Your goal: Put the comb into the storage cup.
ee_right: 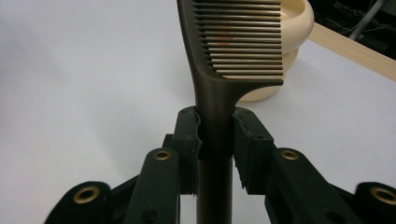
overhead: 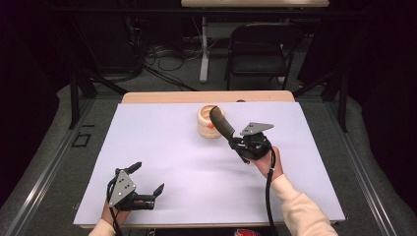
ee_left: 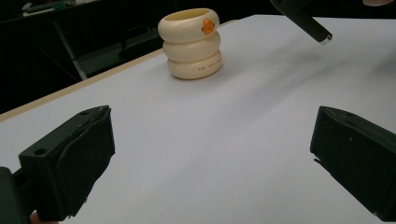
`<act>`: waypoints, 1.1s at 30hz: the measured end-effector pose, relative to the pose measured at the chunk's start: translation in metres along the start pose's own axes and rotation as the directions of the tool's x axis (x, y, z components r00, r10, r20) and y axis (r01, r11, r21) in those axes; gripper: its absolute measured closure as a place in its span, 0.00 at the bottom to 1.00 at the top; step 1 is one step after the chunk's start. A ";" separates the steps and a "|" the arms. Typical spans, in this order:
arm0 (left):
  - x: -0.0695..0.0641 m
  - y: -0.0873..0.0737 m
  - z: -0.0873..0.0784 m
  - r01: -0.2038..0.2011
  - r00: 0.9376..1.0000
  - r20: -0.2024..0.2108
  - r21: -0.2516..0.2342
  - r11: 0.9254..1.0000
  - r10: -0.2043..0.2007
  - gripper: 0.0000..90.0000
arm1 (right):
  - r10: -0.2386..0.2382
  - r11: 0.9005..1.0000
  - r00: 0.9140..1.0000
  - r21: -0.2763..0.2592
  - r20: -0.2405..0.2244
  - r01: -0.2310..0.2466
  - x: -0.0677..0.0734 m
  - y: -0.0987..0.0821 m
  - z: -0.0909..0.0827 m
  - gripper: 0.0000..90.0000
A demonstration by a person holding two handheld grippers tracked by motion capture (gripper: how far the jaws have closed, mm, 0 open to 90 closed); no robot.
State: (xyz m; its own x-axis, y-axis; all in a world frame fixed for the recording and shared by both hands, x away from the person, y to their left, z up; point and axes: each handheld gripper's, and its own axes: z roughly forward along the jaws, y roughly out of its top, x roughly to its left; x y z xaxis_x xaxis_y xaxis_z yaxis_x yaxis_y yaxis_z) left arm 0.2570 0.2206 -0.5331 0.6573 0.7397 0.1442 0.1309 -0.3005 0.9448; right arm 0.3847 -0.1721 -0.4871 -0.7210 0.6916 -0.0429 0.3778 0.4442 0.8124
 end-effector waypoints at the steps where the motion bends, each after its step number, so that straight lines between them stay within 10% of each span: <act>1: 0.000 0.000 0.000 0.000 1.000 0.000 0.000 1.000 0.000 0.00 | 0.004 1.000 1.000 -0.003 0.002 -0.004 0.000 0.001 0.000 0.80; 33: 0.000 0.000 0.000 -0.002 1.000 -0.001 0.002 1.000 0.002 0.00 | 0.029 0.999 1.000 -0.029 0.007 -0.029 -0.013 0.023 0.001 0.80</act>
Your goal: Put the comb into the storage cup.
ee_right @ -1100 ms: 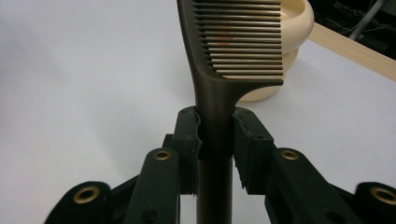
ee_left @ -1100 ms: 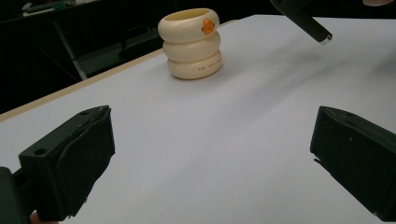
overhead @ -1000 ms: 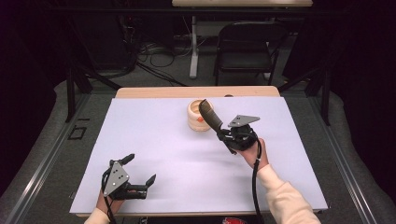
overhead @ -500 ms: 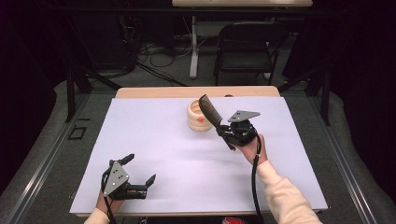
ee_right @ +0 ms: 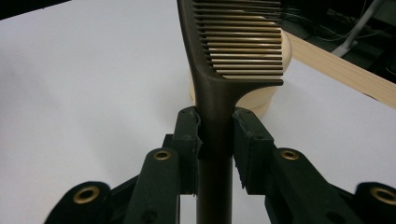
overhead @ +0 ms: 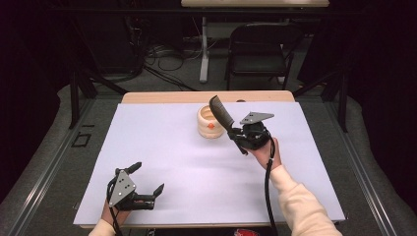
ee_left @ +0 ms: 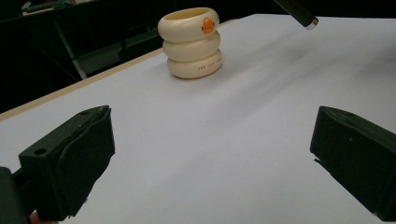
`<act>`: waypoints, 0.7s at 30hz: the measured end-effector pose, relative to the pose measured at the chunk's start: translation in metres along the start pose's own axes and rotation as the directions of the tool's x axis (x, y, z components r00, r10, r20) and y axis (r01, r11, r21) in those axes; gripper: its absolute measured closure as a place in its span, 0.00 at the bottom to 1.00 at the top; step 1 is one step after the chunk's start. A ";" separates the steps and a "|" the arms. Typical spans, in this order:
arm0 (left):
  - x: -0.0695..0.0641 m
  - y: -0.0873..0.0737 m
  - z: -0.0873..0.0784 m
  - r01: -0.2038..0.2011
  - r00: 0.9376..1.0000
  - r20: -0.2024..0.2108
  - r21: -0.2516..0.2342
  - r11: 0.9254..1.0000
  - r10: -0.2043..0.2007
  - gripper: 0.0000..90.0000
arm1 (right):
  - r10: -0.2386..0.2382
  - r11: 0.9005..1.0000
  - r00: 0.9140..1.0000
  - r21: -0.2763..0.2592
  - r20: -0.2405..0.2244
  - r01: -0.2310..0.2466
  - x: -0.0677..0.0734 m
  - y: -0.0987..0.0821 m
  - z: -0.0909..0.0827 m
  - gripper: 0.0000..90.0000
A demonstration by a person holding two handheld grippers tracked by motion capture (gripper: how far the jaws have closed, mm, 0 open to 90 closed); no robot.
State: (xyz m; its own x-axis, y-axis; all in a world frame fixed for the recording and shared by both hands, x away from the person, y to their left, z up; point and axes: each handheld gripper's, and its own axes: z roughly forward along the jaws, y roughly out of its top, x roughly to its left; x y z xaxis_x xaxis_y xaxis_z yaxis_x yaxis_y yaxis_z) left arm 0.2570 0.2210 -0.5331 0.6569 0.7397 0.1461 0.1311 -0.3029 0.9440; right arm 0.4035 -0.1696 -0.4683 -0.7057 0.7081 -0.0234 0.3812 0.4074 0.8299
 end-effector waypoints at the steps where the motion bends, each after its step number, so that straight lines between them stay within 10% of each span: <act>1: 0.000 0.000 0.000 -0.001 1.000 0.000 0.000 1.000 0.001 0.00 | -0.004 1.000 1.000 0.002 0.000 0.004 0.000 0.001 0.000 0.80; 21: 0.000 0.000 0.000 0.000 1.000 -0.001 -0.001 1.000 0.000 0.00 | 0.002 1.000 1.000 -0.015 0.005 -0.002 -0.006 0.019 0.000 0.80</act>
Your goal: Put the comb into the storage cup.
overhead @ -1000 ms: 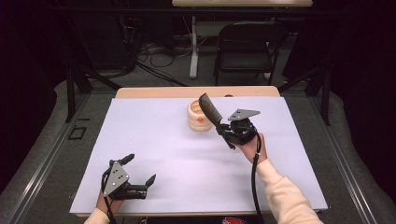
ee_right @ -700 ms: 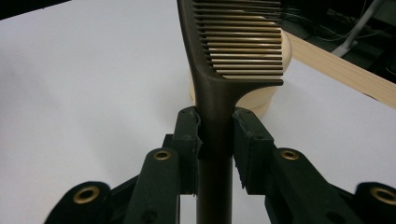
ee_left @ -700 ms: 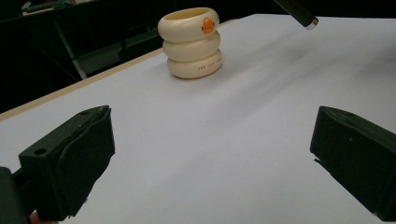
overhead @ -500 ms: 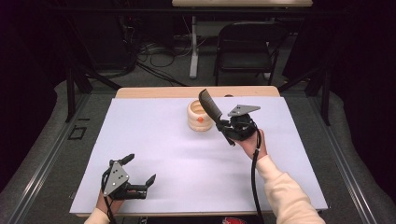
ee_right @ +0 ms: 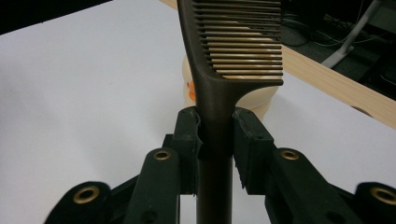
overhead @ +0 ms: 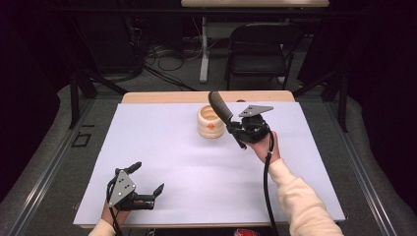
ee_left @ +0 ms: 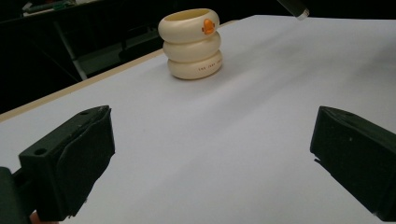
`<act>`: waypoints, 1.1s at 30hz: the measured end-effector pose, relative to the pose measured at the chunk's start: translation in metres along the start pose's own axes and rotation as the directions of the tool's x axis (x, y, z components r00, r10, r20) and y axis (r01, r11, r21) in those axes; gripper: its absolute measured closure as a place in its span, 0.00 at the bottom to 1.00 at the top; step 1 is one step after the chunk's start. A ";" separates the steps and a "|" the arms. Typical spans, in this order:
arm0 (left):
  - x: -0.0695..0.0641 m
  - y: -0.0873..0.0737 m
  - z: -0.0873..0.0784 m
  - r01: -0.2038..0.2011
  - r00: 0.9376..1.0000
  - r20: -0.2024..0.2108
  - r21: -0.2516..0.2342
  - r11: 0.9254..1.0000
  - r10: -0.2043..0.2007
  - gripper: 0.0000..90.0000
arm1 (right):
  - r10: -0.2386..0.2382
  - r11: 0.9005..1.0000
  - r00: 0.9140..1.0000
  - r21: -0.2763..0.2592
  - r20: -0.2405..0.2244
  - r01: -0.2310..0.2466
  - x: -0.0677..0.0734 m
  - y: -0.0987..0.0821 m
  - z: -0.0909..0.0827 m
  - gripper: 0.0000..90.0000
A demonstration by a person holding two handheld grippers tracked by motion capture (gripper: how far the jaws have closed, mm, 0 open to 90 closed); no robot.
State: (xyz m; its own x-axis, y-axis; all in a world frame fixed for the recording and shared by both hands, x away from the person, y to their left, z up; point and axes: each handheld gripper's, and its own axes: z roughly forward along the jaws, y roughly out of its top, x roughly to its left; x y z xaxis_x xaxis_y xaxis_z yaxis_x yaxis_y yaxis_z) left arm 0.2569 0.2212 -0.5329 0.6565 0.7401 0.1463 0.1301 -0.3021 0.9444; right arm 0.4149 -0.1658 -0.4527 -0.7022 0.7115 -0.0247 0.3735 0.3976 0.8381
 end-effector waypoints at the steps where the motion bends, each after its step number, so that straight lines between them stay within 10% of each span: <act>1: 0.000 0.000 0.000 0.000 1.000 0.000 0.000 1.000 0.000 0.00 | 0.000 1.000 1.000 0.001 0.000 0.000 0.000 0.001 0.000 0.80; 33: 0.000 0.000 0.000 0.002 1.000 0.003 -0.002 1.000 -0.002 0.00 | 0.014 1.000 1.000 -0.012 0.007 -0.014 -0.006 0.020 0.008 0.80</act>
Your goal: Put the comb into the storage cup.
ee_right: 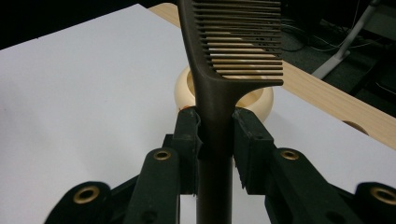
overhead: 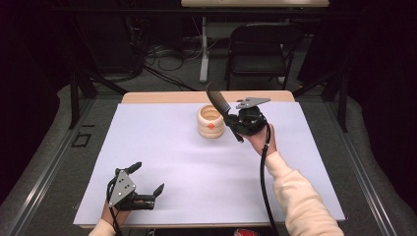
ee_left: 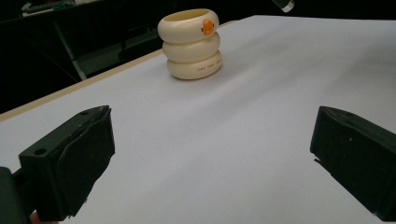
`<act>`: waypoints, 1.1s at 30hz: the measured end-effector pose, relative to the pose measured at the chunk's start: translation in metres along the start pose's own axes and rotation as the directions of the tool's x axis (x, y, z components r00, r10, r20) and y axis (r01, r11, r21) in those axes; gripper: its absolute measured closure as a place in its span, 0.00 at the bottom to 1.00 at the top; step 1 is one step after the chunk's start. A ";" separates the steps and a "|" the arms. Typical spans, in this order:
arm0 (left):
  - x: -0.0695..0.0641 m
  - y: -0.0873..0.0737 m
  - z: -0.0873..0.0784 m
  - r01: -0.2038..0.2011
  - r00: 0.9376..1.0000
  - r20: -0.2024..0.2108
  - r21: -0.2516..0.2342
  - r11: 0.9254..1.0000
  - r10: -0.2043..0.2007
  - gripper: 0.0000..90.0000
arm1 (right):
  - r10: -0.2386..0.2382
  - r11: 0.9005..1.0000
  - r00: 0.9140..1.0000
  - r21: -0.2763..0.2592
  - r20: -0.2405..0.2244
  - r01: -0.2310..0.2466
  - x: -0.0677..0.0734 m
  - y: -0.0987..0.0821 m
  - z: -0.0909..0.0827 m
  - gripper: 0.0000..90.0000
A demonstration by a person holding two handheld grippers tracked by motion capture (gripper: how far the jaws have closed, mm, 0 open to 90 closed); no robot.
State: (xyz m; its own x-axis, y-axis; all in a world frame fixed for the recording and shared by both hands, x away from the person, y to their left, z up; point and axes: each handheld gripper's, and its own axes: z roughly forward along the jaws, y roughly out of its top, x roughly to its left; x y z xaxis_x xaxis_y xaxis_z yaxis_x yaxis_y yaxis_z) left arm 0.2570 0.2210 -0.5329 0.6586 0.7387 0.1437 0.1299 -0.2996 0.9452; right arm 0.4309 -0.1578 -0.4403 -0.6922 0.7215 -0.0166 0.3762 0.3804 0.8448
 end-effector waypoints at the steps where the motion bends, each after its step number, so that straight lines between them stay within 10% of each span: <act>1: 0.000 0.000 0.000 0.000 1.000 0.001 0.001 1.000 0.000 0.00 | -0.002 1.000 1.000 -0.002 0.000 0.002 0.000 0.000 0.000 0.80; 33: 0.000 0.000 0.000 0.002 1.000 0.004 0.000 1.000 -0.002 0.00 | -0.014 1.000 1.000 -0.002 0.005 0.014 0.000 0.017 0.010 0.80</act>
State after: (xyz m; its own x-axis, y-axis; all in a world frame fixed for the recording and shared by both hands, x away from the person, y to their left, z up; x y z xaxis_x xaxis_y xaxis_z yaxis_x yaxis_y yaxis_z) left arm 0.2569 0.2209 -0.5330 0.6609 0.7371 0.1410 0.1311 -0.2984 0.9454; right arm 0.4433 -0.1455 -0.4311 -0.6945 0.7189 -0.0305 0.3656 0.3890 0.8456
